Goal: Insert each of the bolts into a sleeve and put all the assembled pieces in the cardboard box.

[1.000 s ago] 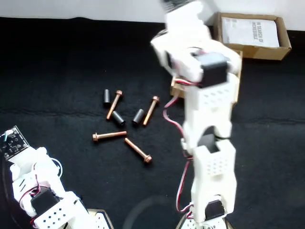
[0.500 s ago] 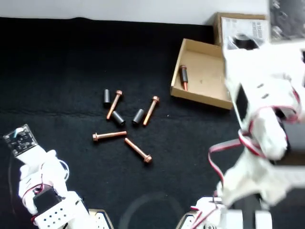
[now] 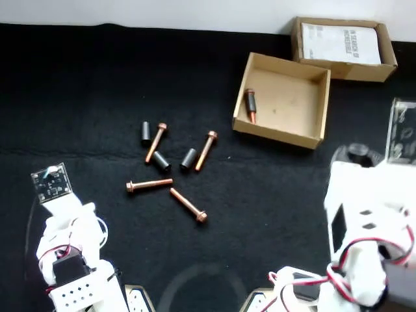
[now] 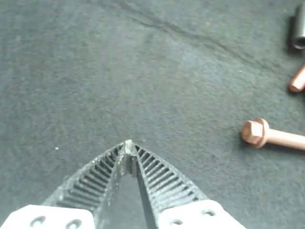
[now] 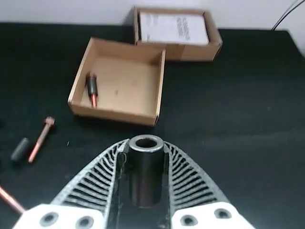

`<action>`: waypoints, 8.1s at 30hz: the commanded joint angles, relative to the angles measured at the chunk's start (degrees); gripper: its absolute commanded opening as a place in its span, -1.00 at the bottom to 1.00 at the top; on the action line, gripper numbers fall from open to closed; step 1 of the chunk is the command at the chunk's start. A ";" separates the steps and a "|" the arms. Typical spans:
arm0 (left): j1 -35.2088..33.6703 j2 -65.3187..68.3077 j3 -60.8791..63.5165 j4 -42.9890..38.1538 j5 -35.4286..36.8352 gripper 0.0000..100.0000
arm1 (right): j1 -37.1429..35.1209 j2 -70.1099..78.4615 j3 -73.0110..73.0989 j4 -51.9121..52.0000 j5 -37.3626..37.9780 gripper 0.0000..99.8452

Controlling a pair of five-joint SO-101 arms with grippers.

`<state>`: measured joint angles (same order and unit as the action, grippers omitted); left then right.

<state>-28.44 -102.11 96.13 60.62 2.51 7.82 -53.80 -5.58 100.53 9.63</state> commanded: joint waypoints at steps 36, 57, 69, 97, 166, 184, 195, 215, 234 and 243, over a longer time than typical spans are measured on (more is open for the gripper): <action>36.62 49.19 -65.98 6.07 0.00 -0.71 | 9.27 -42.15 44.00 0.31 0.00 -0.99; 50.15 91.21 -80.92 2.11 0.09 -0.71 | 30.64 -42.24 64.66 -23.34 6.86 -0.99; 48.92 113.10 -96.31 2.46 6.77 -0.71 | 31.78 -42.24 78.46 -46.81 -3.34 -0.99; 48.75 146.24 -127.52 7.74 7.30 -0.71 | 29.23 -42.24 94.99 -68.26 -8.79 -0.99; 48.84 93.67 -158.55 24.88 14.24 -0.98 | -29.67 -42.24 108.79 -90.95 -9.67 -0.99; 55.69 78.46 -158.46 38.95 6.86 -0.98 | -30.02 -41.80 108.88 -90.59 -9.67 -0.99; 55.87 63.08 -140.53 40.09 6.86 -0.98 | -30.02 -41.80 108.88 -90.59 -9.67 -0.99; 55.69 44.79 -80.84 -2.90 6.95 -0.98 | -29.93 -41.80 108.88 -90.59 -9.67 -0.99; 60.35 47.08 -43.56 -56.35 7.21 -0.98 | -29.93 -42.15 108.88 -90.86 -9.67 -0.99; 62.81 54.37 -43.47 -62.86 7.30 -0.98 | -29.93 -42.15 108.88 -90.86 -9.67 -0.99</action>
<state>33.71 -48.13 53.41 0.04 9.89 -21.80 -95.56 94.90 11.12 0.48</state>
